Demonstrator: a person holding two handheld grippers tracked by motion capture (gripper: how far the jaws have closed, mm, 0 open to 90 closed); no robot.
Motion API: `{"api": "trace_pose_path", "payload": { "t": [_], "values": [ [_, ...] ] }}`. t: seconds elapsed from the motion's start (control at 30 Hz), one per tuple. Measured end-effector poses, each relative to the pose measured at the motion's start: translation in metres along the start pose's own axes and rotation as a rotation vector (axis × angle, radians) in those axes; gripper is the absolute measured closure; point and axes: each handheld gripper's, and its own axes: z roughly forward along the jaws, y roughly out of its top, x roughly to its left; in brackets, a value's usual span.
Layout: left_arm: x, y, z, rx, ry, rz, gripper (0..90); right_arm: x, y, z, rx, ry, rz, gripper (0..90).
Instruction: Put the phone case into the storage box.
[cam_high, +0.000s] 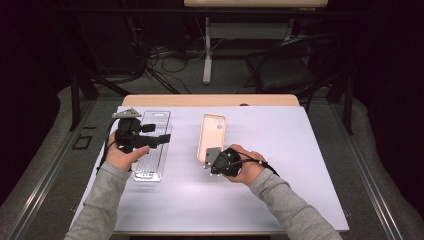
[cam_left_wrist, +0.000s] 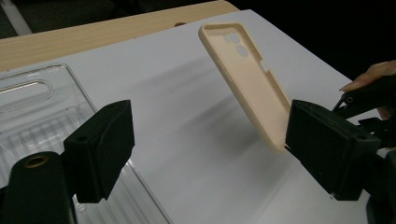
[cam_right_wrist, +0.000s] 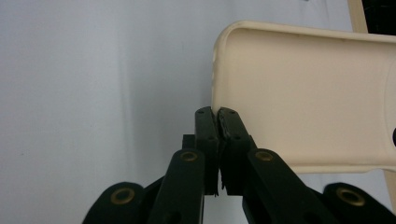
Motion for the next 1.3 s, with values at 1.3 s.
{"api": "trace_pose_path", "payload": {
  "t": [1.3],
  "values": [
    [-0.003, -0.008, 0.041, 0.085, -0.152, -0.208, 45.0, 0.015, 0.029, 0.000, -0.042, -0.056, -0.095, 87.9]
  ]
}}
